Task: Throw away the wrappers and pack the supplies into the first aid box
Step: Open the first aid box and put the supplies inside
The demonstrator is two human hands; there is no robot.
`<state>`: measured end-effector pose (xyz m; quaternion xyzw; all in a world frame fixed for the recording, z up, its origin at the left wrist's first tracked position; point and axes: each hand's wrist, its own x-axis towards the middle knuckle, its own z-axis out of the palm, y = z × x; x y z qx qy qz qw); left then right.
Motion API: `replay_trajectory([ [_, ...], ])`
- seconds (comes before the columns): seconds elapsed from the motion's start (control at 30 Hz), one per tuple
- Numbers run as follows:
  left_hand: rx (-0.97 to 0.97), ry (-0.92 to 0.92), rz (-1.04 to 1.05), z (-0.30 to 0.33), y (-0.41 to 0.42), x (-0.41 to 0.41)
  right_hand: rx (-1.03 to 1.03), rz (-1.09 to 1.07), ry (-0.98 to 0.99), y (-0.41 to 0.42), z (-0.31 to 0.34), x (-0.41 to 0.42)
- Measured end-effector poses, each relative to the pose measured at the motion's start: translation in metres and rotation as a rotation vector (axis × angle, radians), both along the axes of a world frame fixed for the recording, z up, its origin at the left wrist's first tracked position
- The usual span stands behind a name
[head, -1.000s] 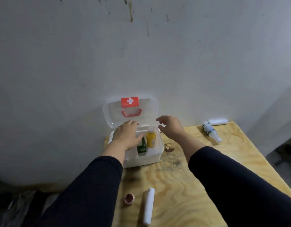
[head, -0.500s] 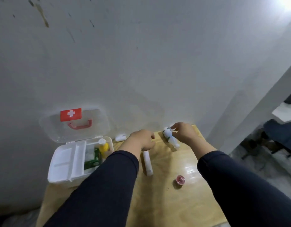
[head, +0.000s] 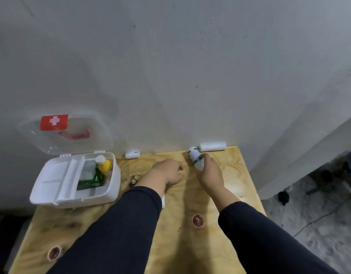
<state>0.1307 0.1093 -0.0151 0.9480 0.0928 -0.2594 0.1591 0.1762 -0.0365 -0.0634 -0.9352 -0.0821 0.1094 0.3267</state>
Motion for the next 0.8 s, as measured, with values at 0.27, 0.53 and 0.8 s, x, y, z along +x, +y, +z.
replay_trajectory([
  [0.27,-0.011,-0.081,0.077,0.018,0.004,0.000,0.226,0.027,-0.072,0.001,0.042,0.020],
  [0.53,0.006,-0.172,0.167,0.055,0.043,-0.025,0.479,0.125,0.032,0.046,0.088,0.017],
  [0.8,0.048,-0.269,0.207,0.091,0.110,-0.083,0.568,0.212,-0.048,0.114,0.137,-0.032],
])
